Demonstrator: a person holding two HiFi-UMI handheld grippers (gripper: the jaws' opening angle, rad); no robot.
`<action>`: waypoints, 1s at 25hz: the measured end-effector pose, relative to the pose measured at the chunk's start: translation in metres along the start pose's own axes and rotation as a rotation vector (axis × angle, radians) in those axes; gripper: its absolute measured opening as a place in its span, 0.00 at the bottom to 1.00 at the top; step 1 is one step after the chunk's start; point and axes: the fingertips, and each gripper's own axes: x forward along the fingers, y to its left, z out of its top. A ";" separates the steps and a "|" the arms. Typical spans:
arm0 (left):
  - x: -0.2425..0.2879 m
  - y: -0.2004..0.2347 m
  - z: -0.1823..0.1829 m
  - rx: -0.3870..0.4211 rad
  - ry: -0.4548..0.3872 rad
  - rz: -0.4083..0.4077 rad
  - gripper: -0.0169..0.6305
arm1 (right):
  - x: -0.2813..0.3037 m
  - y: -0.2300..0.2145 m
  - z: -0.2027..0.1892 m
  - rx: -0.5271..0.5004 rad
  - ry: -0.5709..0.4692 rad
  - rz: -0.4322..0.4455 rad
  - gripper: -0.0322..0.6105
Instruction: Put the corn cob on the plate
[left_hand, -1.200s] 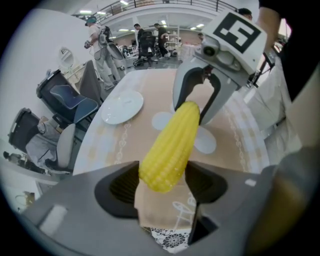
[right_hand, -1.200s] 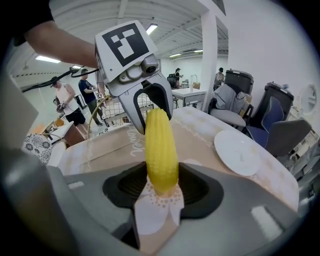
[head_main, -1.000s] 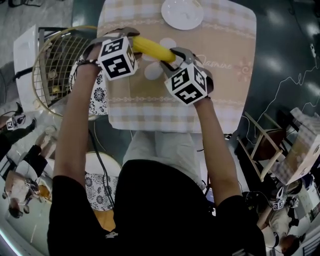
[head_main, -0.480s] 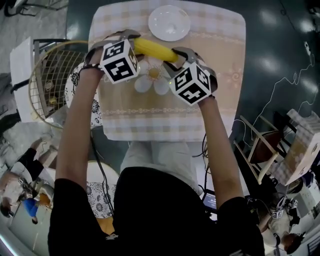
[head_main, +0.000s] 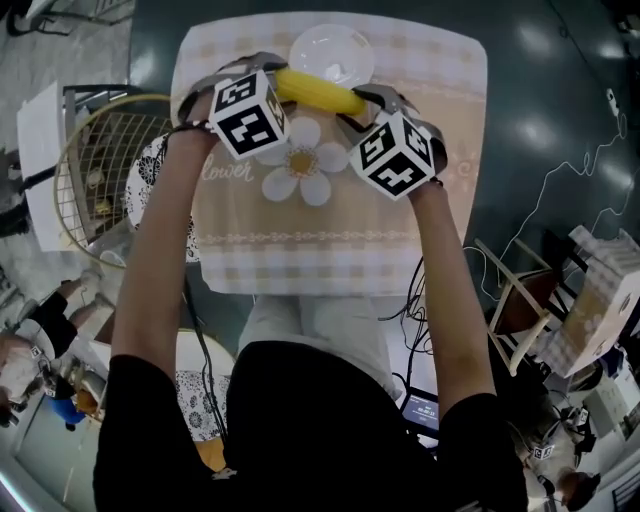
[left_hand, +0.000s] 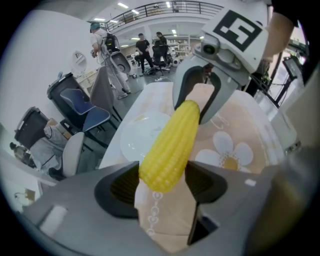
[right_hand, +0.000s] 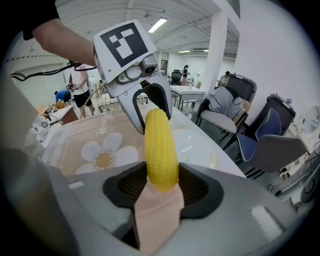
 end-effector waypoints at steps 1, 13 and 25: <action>0.002 0.004 0.002 -0.004 -0.003 0.000 0.49 | 0.001 -0.005 -0.001 -0.004 0.003 0.003 0.36; 0.030 0.038 0.019 -0.036 -0.002 0.031 0.49 | 0.024 -0.049 -0.017 0.002 0.044 0.042 0.36; 0.042 0.038 0.017 -0.066 -0.002 0.025 0.49 | 0.033 -0.051 -0.027 0.024 0.042 0.068 0.36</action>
